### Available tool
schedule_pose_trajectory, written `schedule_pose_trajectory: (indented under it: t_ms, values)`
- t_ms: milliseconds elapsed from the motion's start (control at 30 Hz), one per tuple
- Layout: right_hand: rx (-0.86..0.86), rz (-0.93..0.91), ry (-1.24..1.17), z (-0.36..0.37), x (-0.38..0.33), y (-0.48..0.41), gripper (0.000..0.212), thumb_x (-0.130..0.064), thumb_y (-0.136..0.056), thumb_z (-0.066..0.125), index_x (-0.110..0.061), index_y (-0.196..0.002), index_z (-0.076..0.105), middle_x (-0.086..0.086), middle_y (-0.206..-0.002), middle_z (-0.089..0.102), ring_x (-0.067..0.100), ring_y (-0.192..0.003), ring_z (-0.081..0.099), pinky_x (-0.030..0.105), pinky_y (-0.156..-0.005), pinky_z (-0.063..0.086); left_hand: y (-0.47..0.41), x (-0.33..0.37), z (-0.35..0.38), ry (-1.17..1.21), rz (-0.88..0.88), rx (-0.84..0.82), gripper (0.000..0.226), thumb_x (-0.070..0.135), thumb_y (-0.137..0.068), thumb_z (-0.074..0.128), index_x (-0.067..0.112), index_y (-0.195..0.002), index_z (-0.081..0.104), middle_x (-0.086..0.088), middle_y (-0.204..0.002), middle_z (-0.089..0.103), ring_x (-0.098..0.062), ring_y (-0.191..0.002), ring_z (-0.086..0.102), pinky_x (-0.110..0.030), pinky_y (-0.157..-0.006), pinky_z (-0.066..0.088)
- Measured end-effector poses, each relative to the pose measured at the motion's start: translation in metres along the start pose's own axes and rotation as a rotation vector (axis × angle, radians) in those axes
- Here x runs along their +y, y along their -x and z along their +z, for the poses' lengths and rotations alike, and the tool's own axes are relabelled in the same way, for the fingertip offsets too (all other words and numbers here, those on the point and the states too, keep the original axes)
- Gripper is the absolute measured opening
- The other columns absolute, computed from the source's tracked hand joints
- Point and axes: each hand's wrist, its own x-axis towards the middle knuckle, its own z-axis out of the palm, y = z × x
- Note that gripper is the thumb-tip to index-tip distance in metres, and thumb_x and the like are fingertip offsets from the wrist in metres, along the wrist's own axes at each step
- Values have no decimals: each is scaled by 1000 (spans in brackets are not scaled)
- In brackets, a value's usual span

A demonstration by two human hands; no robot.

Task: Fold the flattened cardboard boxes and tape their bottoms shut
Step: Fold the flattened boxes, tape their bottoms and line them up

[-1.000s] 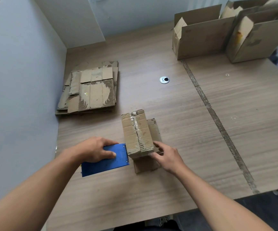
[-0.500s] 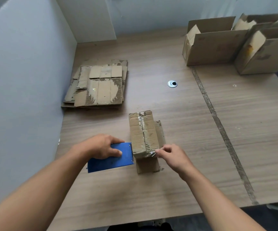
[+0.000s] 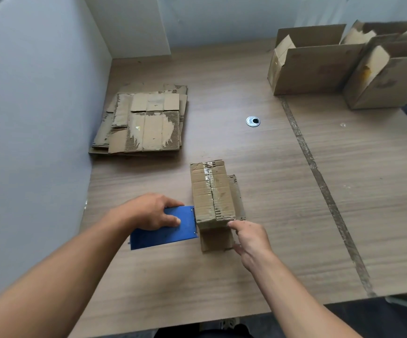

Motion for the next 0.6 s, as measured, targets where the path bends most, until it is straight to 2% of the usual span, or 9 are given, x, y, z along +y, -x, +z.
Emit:
schedule_pose_trajectory:
  t_ms: [67, 167, 267, 300, 400, 467, 533, 600]
  values:
    - [2, -172, 173, -4, 4, -1, 23, -16, -80, 74, -8, -60, 65, 2, -69, 56, 19, -73, 49, 29, -68, 35, 0, -1, 1, 4, 1, -5, 53, 52, -90, 62, 49, -141, 47, 8, -136, 59, -18, -118, 54, -29, -94, 42]
    - [66, -470, 553, -11, 8, -2, 24, -19, -88, 71, -10, -67, 67, 3, -97, 56, 17, -98, 54, 23, -82, 37, -1, -3, 1, 16, 4, -8, 54, 53, -90, 62, 50, -141, 46, 8, -137, 59, -18, -119, 54, -32, -97, 43]
    - [155, -691, 782, -10, 10, -1, 11, -20, -87, 71, -12, -86, 64, 6, -107, 51, 30, -104, 53, 38, -91, 44, 1, -3, 2, 20, 11, 0, 53, 53, -90, 62, 50, -140, 46, 8, -136, 59, -18, -117, 54, -31, -94, 42]
    - [152, -734, 824, -11, 10, -4, 16, -20, -85, 73, -12, -94, 62, 7, -110, 50, 31, -106, 52, 41, -92, 46, 1, -3, 3, 23, 12, 3, 52, 52, -90, 62, 50, -140, 47, 8, -135, 60, -17, -115, 55, -31, -93, 42]
    - [-2, -862, 953, -20, -7, -13, 61, -21, -81, 76, -18, -136, 49, 10, -143, 38, 30, -129, 41, 43, -107, 41, 2, -4, 5, 41, 13, 0, 50, 53, -90, 61, 53, -138, 47, 8, -132, 61, -15, -105, 53, -32, -91, 44]
    - [-165, -1050, 1143, -25, -23, -23, 81, -19, -80, 74, -31, -150, 35, 8, -160, 23, 32, -145, 26, 49, -112, 35, 2, -4, 6, 50, 21, 5, 49, 52, -90, 61, 53, -138, 48, 8, -131, 62, -14, -102, 52, -32, -92, 44]
    - [-312, -1165, 1428, -21, -40, -29, 84, -25, -82, 67, -40, -154, 25, 1, -167, 8, 28, -153, 6, 52, -110, 33, 3, -4, 8, 62, 31, 12, 50, 51, -91, 62, 51, -139, 48, 8, -131, 62, -14, -103, 52, -31, -93, 45]
    - [-445, -1214, 1644, -10, -52, -31, 79, -37, -89, 57, -40, -156, 16, -4, -167, -4, 23, -153, -11, 53, -117, 20, 3, -4, 9, 56, 35, 18, 52, 51, -91, 61, 49, -141, 47, 6, -134, 61, -17, -110, 54, -30, -94, 44]
